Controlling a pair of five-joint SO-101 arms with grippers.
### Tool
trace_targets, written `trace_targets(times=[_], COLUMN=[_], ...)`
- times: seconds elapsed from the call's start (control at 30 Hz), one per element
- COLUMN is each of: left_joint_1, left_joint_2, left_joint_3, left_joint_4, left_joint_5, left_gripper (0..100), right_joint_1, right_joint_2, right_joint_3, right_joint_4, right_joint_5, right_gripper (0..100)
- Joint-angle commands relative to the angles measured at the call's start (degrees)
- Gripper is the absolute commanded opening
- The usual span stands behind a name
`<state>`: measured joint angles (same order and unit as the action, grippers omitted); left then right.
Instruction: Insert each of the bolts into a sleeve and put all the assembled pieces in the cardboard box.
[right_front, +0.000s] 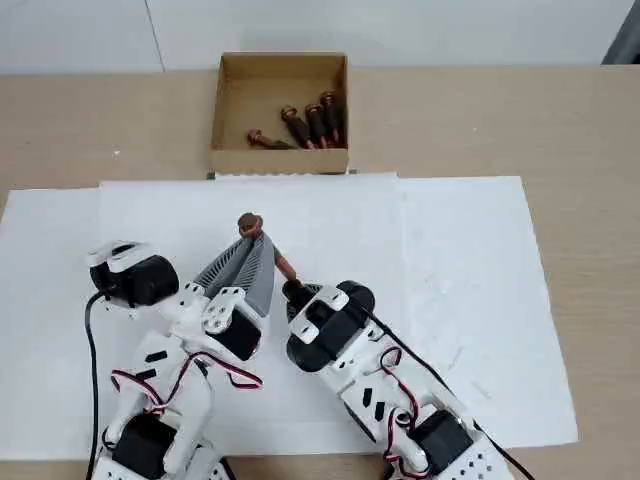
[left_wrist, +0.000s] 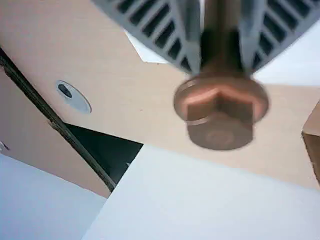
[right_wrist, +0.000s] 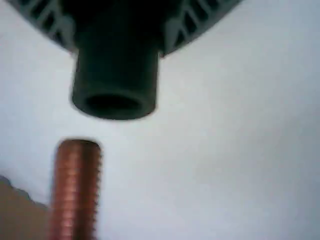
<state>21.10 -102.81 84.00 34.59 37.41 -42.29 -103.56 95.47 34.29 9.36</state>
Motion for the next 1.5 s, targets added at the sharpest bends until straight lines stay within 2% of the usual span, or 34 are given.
trace_targets(times=[0.0,0.17,0.67,0.97,1.3,1.47], left_joint_1=[0.26,0.53,2.20,2.20,9.23,10.02], left_joint_2=[-0.70,-0.62,-0.70,-0.70,-0.79,-0.79], left_joint_3=[-0.48,-0.48,2.95,3.30,3.21,3.21], left_joint_4=[0.35,0.35,0.26,0.35,15.74,18.20], left_joint_5=[-0.35,-0.35,-0.35,-2.20,-4.57,-4.57], left_gripper=[1,1,1,1,1,1], right_joint_1=[1.45,2.86,2.42,0.48,0.75,0.75], right_joint_2=[-0.40,-0.40,-0.40,-0.40,-0.40,-0.40], right_joint_3=[0.18,0.18,0.09,0.09,0.09,0.09], right_joint_4=[-2.42,-5.49,-5.58,-5.58,-5.58,-5.58], right_joint_5=[0.44,0.53,0.53,3.96,3.87,3.87], right_gripper=[0.4,0.4,0.4,0.4,0.4,0.4])
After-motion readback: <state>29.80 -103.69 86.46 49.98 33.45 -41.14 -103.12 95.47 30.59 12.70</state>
